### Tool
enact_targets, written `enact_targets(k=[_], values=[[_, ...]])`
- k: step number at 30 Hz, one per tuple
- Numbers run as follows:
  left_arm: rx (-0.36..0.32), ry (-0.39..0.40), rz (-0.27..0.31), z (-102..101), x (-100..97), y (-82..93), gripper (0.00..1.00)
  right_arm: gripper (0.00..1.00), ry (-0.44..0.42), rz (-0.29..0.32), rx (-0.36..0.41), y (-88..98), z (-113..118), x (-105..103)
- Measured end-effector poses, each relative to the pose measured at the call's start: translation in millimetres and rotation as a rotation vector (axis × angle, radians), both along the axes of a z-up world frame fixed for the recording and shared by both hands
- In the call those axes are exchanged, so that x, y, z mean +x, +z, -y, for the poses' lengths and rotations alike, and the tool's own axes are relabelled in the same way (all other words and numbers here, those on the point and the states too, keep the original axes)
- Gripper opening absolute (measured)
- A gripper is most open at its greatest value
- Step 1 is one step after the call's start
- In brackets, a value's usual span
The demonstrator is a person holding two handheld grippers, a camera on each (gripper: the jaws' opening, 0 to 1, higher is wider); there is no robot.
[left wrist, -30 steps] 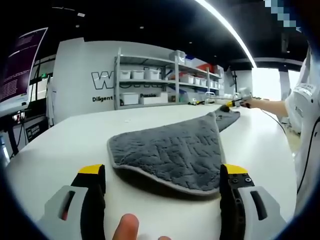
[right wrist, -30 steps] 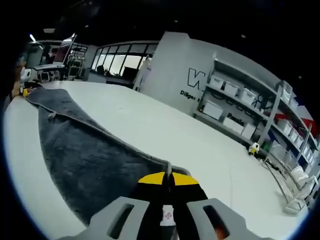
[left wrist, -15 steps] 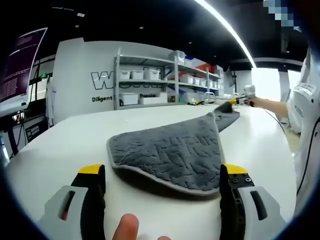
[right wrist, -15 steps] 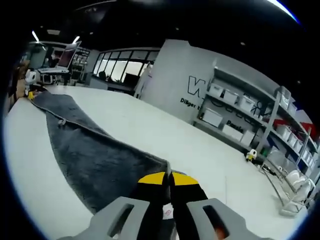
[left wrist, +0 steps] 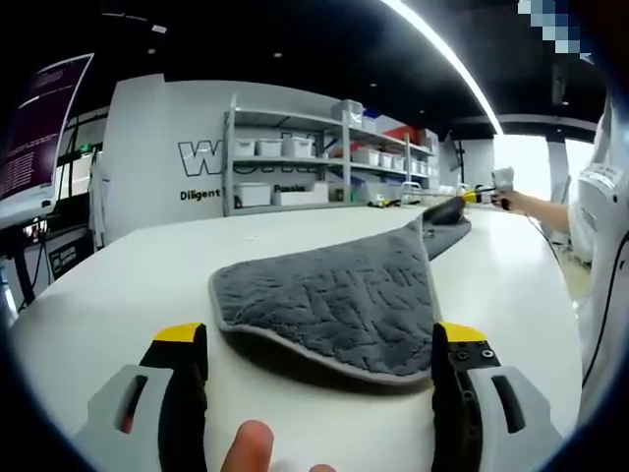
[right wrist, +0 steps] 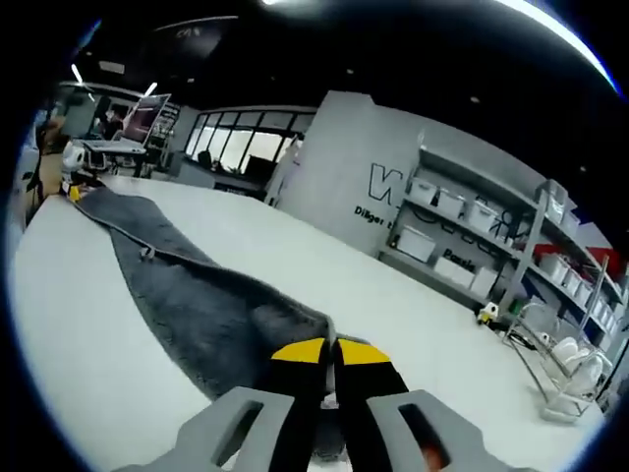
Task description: Open the folded towel by lifting each exposed corner and separating the folded layers until the towel lies flat within the target outline without major curled edges
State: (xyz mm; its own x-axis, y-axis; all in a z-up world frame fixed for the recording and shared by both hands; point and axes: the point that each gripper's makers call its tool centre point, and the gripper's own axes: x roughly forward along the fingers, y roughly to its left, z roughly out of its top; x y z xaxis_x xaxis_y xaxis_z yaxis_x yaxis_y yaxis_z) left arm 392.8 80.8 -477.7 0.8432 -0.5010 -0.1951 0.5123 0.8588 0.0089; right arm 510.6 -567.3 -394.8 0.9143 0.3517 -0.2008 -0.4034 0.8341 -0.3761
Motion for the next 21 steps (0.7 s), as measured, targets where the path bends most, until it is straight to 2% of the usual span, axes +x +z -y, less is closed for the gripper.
enact_targets(k=[21], values=[[-0.004,0.0,-0.005,-0.2,0.3,-0.8,0.93,0.0,-0.075,0.02,0.048,-3.2,25.8,-65.1]])
